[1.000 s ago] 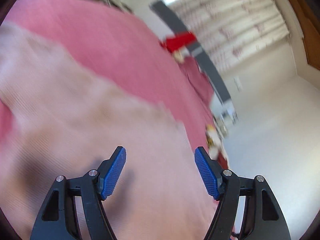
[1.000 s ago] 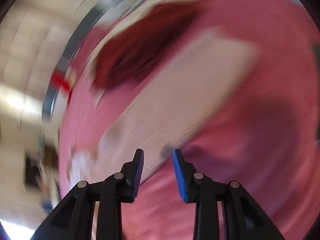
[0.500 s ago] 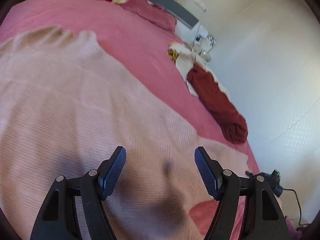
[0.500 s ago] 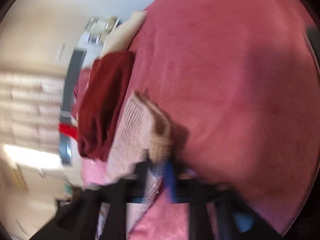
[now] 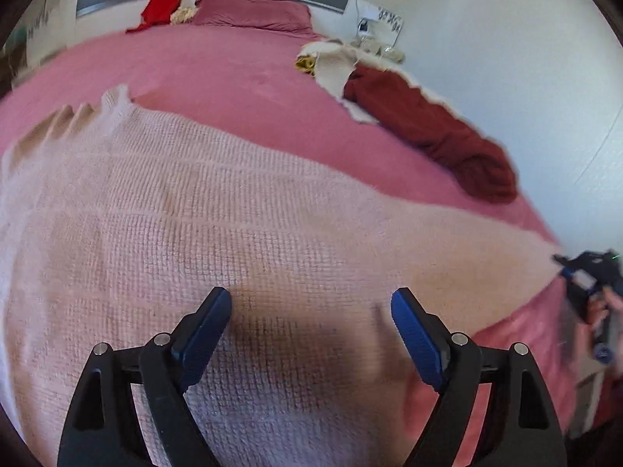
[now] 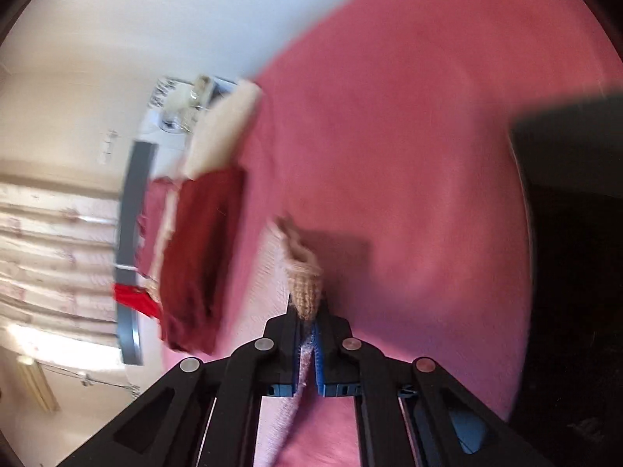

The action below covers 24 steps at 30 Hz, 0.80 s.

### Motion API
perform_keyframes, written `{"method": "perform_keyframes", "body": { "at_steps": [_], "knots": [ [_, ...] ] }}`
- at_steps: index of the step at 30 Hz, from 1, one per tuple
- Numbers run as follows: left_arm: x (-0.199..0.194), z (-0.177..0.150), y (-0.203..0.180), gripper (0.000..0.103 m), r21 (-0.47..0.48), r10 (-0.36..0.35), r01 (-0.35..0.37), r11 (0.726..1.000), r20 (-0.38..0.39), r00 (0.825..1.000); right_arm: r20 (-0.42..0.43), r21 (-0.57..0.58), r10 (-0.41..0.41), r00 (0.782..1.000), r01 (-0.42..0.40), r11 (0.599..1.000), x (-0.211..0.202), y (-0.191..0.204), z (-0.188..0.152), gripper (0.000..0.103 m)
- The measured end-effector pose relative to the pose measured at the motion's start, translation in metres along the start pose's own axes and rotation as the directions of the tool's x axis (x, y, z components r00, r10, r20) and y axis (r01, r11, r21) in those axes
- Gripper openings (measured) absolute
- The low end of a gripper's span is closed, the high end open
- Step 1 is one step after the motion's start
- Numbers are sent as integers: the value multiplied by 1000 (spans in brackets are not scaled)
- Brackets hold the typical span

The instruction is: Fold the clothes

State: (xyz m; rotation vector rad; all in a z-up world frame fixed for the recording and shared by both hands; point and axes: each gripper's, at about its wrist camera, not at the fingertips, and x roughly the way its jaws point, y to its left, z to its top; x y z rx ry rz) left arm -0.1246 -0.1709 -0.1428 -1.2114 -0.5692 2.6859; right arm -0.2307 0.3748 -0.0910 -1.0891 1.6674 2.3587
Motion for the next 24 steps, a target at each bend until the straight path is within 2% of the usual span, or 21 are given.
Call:
{"method": "perform_keyframes", "body": {
  "at_steps": [3,5,8,12,13,16,19,21,24],
  "knots": [
    [-6,-12,-5,85,16,-4,4,1000,-1,1000,24,-102,15,1000,-12,995,-3,32,15,4],
    [-11,-20,-8,85,26,-7,7,1000,-2,1000,27,-148,-7,1000,11,989,5,45,22,4],
    [-17,-32,-15,85,50,-18,18,999,-9,1000,-2,-150,-71,997,70,986,19,44,21,4],
    [-28,-41,-41,85,150,-89,100,984,-81,993,-22,-96,-58,998,55,994,12,37,7,4],
    [-32,-42,-43,85,146,-108,120,982,-91,990,-20,-83,-53,998,51,995,8,39,2,4],
    [-48,-37,-19,85,-8,-170,169,986,-76,983,-21,-101,-44,999,42,994,-7,57,-20,4],
    [-69,-27,24,85,-211,-201,194,958,-12,979,-31,-259,-7,999,-2,966,-10,127,-60,4],
    [-103,-25,64,85,-308,-189,201,930,70,980,-50,-364,27,998,-43,930,-8,172,-96,4],
    [-142,-23,104,85,-358,-123,179,916,175,977,-131,-548,75,989,-135,826,4,258,-183,4]
  ]
}}
